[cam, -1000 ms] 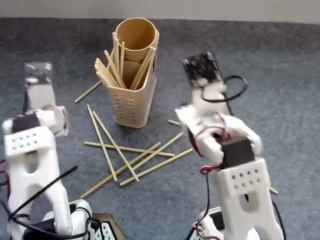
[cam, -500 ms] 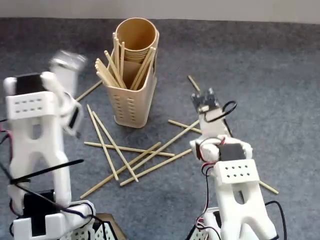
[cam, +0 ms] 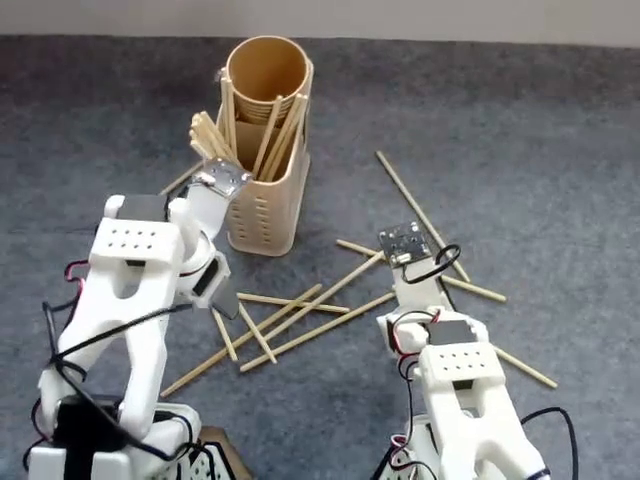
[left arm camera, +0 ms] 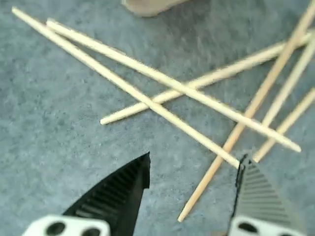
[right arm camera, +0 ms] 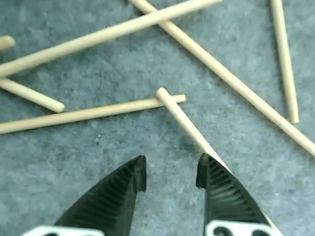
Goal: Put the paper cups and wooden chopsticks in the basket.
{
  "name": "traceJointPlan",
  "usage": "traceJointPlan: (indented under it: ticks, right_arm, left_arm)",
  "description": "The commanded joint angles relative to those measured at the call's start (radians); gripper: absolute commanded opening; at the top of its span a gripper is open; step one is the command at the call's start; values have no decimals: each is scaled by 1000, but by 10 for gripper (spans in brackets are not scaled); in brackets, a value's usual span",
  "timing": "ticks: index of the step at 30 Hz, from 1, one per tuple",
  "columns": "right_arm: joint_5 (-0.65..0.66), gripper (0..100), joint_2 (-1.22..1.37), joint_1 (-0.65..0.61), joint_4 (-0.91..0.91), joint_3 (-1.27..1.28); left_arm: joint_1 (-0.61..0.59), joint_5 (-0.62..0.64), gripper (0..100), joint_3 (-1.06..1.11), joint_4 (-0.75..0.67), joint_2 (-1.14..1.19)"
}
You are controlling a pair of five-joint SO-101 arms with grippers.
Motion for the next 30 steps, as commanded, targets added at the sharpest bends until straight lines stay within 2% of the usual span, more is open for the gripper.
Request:
traceJointPlan:
  ticks: [1, 8, 15, 17, 20, 23, 25, 30]
  right_arm:
    - [9, 177, -7, 12, -13, -4]
    - [9, 177, -5, 12, -54, 4]
    - [8, 177, 1, 12, -67, 5]
    - [6, 177, 1, 12, -67, 7]
    - [6, 177, -7, 13, -68, 28]
    - [6, 177, -7, 13, -68, 33]
    - [6, 177, -7, 13, -68, 33]
    - [6, 177, -7, 13, -68, 33]
  left_arm:
    - [-5, 147, 298, 5, -44, -15]
    - [1, 178, 298, -48, -137, -147]
    - [42, 187, 298, -278, -35, -312]
    - [-8, 290, 298, -349, 5, -344]
    - [-185, 557, 300, -404, 110, -351]
    - [-317, 678, 299, -343, 118, -344]
    - [-320, 709, 299, -282, 121, -344]
    - [-179, 715, 301, -13, 115, -346]
